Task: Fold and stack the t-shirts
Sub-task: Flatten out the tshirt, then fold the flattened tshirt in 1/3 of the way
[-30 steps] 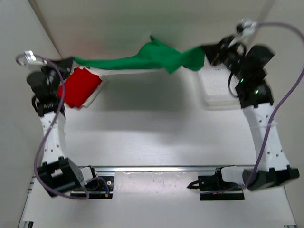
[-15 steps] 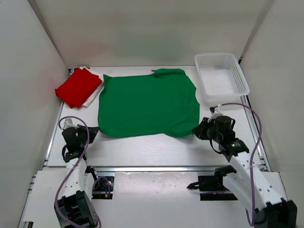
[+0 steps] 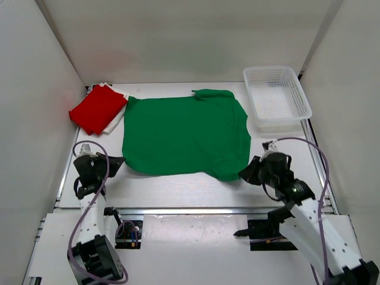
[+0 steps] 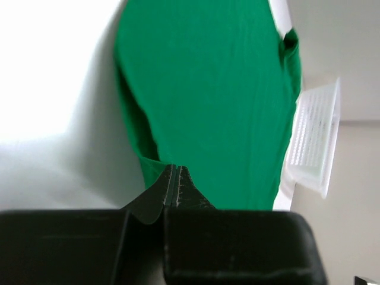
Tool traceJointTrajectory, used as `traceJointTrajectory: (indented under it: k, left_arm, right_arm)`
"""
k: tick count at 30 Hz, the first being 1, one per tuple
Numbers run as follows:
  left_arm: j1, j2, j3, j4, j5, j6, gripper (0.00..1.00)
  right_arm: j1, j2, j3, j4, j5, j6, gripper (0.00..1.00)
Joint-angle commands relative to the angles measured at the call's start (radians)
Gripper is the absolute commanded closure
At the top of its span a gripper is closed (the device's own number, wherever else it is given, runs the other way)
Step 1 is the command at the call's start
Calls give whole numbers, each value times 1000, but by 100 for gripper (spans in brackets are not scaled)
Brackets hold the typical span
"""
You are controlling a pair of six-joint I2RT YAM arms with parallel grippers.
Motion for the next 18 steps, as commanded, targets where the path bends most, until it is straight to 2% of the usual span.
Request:
traceJointTrajectory:
  k: [1,4,10,18]
  left_arm:
    - [-39,80,62,144,-77,-73,100]
    - [-117,184,106,203,-166,-105,100]
    - [-133,423,215,300,-197,-160,100]
    - [-144,652,371,334,-251,-176,100]
  right_arm:
    - [-142,184,74,178,-51,-94,99]
    - [-274,345,127,304,-170,-129,100]
    - [-293,655,302,438,-118,-131,100]
    - [-336,927,537,490,-113,-135,100]
